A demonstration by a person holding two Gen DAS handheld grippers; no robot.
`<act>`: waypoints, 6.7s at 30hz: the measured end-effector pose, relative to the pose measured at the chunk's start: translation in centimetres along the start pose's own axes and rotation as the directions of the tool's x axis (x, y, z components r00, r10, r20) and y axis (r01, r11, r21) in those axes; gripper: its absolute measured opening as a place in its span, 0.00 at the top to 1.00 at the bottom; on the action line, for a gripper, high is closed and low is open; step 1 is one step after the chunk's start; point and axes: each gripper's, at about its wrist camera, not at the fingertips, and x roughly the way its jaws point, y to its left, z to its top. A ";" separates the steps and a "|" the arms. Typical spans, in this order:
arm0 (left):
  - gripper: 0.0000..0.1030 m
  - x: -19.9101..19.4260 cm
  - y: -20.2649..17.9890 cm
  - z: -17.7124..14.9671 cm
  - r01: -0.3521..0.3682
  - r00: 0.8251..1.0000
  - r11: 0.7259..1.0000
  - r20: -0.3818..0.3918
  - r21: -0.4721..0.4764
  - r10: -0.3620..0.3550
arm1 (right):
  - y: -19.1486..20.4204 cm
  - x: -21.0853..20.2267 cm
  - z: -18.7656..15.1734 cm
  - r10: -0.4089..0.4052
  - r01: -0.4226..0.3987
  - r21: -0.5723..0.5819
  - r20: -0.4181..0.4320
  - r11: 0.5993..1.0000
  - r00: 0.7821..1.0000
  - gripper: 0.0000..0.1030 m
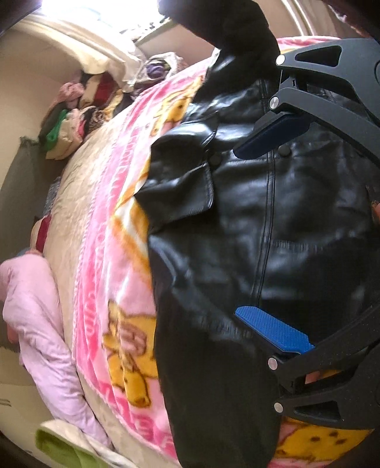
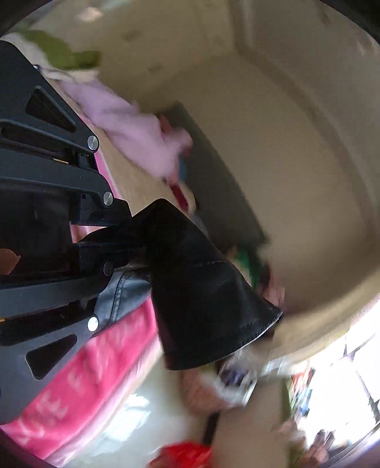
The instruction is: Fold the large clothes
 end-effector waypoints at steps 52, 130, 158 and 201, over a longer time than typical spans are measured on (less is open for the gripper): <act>0.56 2.9 8.5 -4.2 0.321 0.923 0.907 -0.124 -0.273 -0.364 | 9.6 4.7 -23.0 -0.027 -0.096 -0.246 -0.455 0.965 0.890 0.23; 0.59 4.4 4.8 -4.9 0.122 0.982 0.991 -0.153 0.050 -0.114 | 3.7 9.4 -25.8 -0.291 0.110 -0.311 -0.628 0.944 0.722 0.33; 0.09 -5.5 12.7 -1.9 -0.131 0.988 0.989 0.069 -0.072 0.136 | 14.8 6.3 -22.0 -0.106 -0.030 -0.245 -0.521 0.969 0.847 0.09; 0.09 -10.4 32.2 -4.6 -0.382 0.865 0.654 -0.005 -0.652 0.501 | 37.6 12.8 -31.3 0.159 -0.446 -0.296 -0.658 0.845 0.736 0.08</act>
